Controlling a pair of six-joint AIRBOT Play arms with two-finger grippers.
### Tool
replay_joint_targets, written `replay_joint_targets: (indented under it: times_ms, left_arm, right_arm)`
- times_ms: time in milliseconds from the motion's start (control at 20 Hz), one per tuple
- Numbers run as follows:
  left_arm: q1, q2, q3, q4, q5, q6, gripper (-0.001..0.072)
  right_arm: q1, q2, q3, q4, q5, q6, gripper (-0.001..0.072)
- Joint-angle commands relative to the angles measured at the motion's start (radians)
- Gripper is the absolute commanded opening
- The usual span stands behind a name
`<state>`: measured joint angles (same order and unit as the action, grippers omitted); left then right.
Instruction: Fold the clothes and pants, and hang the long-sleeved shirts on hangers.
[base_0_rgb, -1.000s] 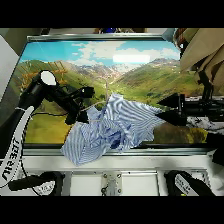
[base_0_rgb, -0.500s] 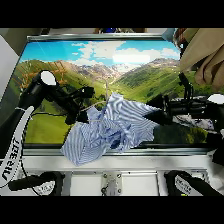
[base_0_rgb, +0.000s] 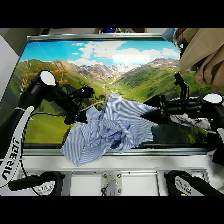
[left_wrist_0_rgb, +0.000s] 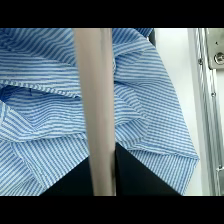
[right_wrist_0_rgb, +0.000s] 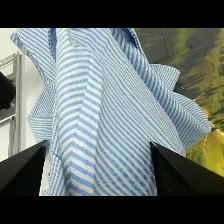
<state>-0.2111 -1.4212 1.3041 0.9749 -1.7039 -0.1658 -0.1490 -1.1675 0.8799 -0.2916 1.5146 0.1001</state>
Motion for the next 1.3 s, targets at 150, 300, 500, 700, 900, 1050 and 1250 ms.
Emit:
replay_joint_targets:
  times_ms: [150,300,500,700,900,1050,1250]
  left_arm:
    - [-0.001,0.000,0.000,-0.008,0.002,0.000,0.0015]
    - [-0.001,0.000,0.000,-0.008,0.002,0.000,0.0015]
    - [-0.001,0.000,0.000,-0.008,0.002,0.001,0.0015]
    - [0.000,0.000,0.000,0.001,0.002,0.000,0.0015]
    - [0.002,0.000,0.000,0.003,0.006,-0.040,0.0165]
    - [0.002,0.000,0.000,0.003,0.040,-0.140,0.0352]
    - [0.005,0.000,0.001,0.088,0.058,-0.248,0.0352]
  right_arm:
    - [0.001,-0.002,-0.001,0.001,0.001,0.000,0.0702]
    - [0.001,-0.002,-0.001,0.001,0.004,0.001,0.0016]
    - [0.001,-0.002,-0.001,0.001,0.004,0.000,0.0018]
    - [0.001,-0.002,-0.001,0.001,0.004,-0.028,0.0015]
    - [0.001,0.000,-0.001,0.001,0.004,-0.053,0.0013]
    - [0.001,0.000,-0.001,0.001,0.005,-0.052,0.0012]
    - [0.001,0.002,-0.001,0.001,0.005,-0.064,0.0010]
